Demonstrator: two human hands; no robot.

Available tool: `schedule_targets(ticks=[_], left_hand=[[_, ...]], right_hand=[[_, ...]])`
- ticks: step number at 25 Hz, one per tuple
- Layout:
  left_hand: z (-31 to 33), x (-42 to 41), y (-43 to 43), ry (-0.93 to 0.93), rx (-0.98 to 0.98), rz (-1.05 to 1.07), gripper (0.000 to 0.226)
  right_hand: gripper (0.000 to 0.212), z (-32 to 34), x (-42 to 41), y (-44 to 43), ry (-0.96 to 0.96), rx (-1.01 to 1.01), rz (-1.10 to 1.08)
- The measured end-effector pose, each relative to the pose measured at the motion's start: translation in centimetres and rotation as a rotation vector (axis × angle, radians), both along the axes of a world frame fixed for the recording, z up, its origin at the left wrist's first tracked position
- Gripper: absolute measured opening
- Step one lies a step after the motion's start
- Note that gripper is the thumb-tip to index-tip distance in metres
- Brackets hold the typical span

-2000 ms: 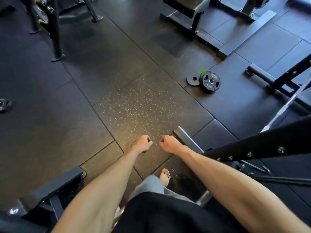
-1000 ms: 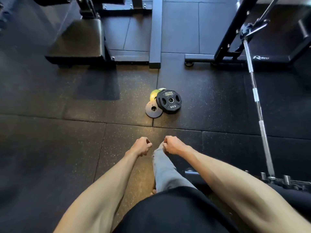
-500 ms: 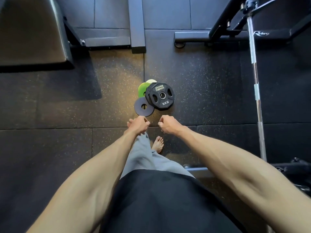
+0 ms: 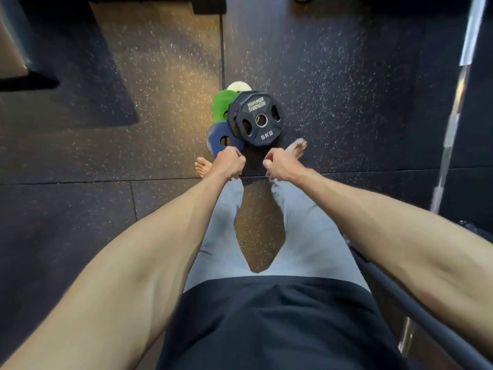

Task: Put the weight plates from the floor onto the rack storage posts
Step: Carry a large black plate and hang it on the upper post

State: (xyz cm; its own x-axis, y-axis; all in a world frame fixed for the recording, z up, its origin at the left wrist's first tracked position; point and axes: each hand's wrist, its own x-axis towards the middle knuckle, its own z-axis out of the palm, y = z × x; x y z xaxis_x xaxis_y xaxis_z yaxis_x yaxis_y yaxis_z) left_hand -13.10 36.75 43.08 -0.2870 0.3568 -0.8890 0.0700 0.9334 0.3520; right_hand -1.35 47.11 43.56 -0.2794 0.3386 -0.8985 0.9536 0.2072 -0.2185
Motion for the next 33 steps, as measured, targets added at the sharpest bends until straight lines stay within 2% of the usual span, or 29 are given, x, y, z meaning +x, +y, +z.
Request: schedule_targets(ticks=[6,12,13,17,19,21,25,27,31,33], left_hand=[[-12.2,-0.4,5.9,0.004,-0.133,0.141,0.021],[-27.8,1.1,10.1,-0.001,-0.327,0.323,0.026],[-30.2,1.1,10.8,0.006,-0.352,0.391,0.033],[-37.4,1.0,13.4,0.08,-0.427,0.684,0.084],[-40.2,1.0,14.4,0.1,-0.457,0.75,0.088],[-42.3,1.2,15.1,0.147,-0.501,0.718,0.085],[-44.0,1.8,14.6,0.248,-0.521,0.624,0.076],[-44.3,2.3,14.2,0.281,-0.505,0.57,0.074],[-45.0,2.4,13.8,0.27,-0.511,0.547,0.083],[-45.1,2.2,14.0,0.244,-0.51,0.577,0.086]], right_hand=[[0.018,-12.2,-3.3,5.4,0.036,-0.112,-0.053],[0.027,-27.7,-1.9,11.6,-0.091,-0.068,-0.03],[0.03,-29.2,-2.0,12.7,-0.105,-0.008,-0.006],[0.045,-34.8,-2.4,17.1,-0.197,0.218,0.008],[0.048,-39.1,-2.2,18.3,-0.214,0.345,-0.017],[0.049,-42.8,-2.1,18.5,-0.222,0.354,-0.064],[0.049,-44.7,-2.2,19.8,-0.291,0.308,-0.12],[0.047,-45.3,-2.1,20.2,-0.262,0.298,-0.099],[0.025,-44.6,-2.2,20.4,-0.216,0.251,-0.092],[0.03,-43.3,-2.0,20.3,-0.21,0.27,-0.098]])
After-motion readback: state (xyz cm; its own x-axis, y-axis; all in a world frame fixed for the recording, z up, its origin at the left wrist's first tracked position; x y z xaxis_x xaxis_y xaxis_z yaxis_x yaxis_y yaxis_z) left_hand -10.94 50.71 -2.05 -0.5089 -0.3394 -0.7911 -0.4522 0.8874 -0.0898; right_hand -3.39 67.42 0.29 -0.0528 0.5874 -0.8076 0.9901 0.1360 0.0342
